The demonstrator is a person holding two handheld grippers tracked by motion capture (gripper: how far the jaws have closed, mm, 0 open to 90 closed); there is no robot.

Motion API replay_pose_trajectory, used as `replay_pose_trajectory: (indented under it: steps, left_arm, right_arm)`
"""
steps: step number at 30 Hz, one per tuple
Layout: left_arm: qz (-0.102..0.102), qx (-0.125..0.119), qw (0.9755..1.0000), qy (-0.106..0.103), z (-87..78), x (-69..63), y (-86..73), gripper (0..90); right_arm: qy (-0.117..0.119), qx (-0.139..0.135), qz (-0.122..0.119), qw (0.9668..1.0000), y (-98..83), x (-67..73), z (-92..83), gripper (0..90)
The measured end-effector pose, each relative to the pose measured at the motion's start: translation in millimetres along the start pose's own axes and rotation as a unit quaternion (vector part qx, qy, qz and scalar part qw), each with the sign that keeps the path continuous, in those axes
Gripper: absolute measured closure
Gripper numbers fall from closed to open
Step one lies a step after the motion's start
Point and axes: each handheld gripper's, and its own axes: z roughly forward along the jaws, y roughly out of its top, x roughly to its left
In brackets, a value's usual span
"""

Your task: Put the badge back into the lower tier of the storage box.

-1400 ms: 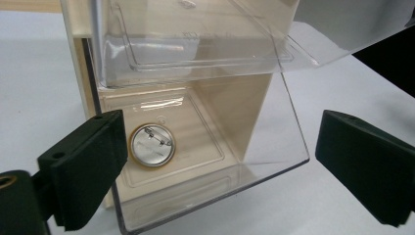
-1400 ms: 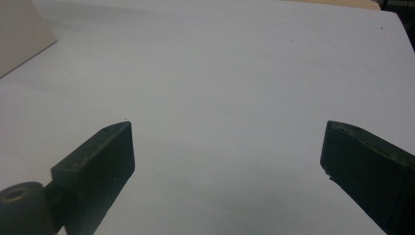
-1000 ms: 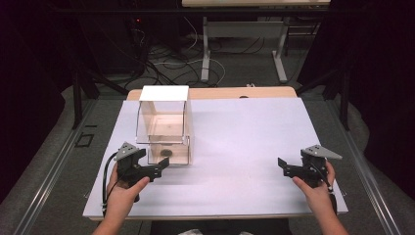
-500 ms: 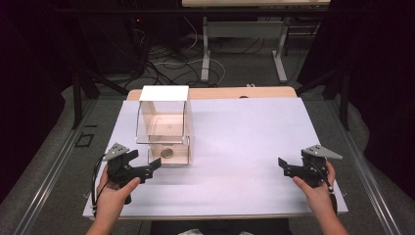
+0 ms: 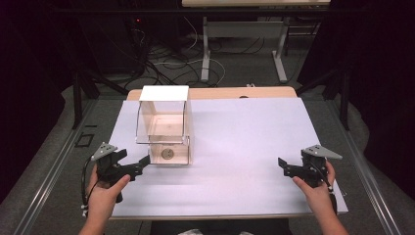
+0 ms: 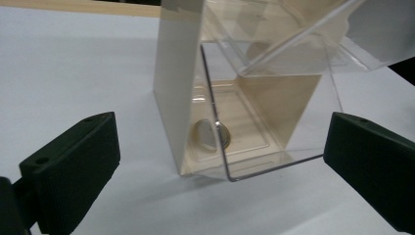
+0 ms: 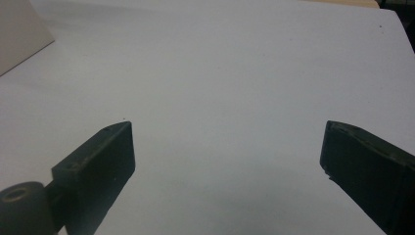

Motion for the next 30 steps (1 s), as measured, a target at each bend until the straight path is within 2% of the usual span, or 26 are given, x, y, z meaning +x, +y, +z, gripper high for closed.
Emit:
replay_pose_trajectory:
  steps: [3,7,15,20,24,30]
  left_arm:
    - [-0.004,0.000,0.9999,0.012,0.8,7.1,0.9,0.6]
    - [-0.010,-0.001,0.9996,0.026,1.4,16.0,2.4,0.6]
    - [-0.018,-0.009,0.9990,0.040,3.9,29.8,0.6,0.6]
    - [-0.019,-0.005,0.9986,0.048,7.3,36.4,-5.3,0.6]
    - [-0.021,-0.002,0.9983,0.055,8.5,42.6,-11.8,0.6]
    - [-0.020,-0.011,0.9975,0.067,8.2,52.0,-19.4,0.6]
  right_arm:
    - [0.000,0.001,0.005,1.0000,-0.1,0.4,-0.1,5.9]
    - [-0.001,0.001,-0.001,1.0000,-0.2,-0.2,0.3,5.9]
    - [-0.001,0.001,0.001,1.0000,-0.8,-1.4,0.6,5.9]
    - [-0.002,0.001,-0.001,1.0000,-1.1,-1.7,0.9,5.9]
    - [-0.003,0.005,0.007,1.0000,-1.4,-1.0,1.0,5.9]
    - [-0.004,0.002,0.000,1.0000,-2.2,-3.2,1.8,5.9]
